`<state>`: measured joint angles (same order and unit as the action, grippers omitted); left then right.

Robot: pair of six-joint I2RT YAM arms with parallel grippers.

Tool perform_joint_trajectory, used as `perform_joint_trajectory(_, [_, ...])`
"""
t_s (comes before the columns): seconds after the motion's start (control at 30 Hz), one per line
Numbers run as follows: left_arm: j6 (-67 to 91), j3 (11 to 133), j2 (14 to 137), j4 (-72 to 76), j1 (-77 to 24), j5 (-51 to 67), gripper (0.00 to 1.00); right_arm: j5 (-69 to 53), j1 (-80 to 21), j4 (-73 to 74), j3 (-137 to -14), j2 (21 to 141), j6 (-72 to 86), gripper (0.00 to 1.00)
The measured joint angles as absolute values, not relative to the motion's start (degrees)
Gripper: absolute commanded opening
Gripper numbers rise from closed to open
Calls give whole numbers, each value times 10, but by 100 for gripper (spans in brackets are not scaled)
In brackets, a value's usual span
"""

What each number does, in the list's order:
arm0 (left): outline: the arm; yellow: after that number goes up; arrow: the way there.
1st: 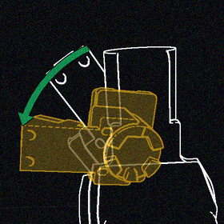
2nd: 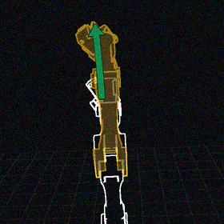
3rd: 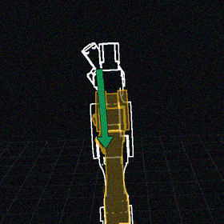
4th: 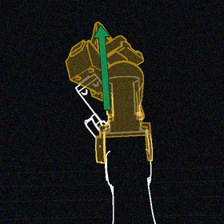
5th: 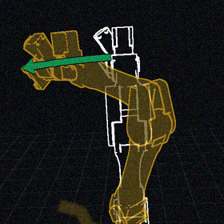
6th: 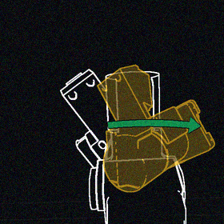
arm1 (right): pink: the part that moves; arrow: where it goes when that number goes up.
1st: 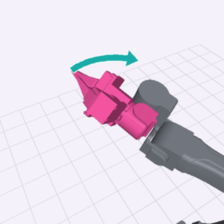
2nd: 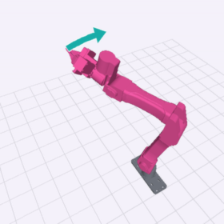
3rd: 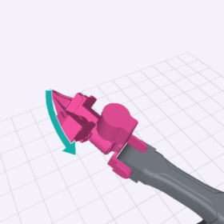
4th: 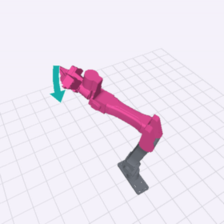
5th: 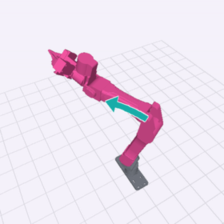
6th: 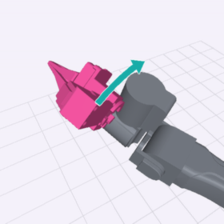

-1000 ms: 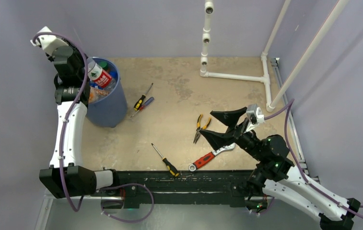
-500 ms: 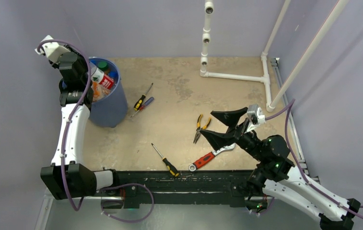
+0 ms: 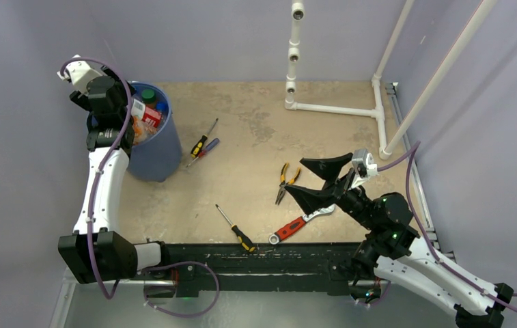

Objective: Put the plastic bottles in the bin
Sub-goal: Place the plastic bottle in the trash bin.

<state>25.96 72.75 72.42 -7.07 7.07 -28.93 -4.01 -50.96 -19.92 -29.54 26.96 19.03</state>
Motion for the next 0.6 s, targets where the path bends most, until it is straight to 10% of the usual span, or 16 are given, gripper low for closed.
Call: perform_joint_trajectory(0.6, [267, 796, 692, -92, 69, -269, 99, -40, -510, -199, -295, 270, 190, 99])
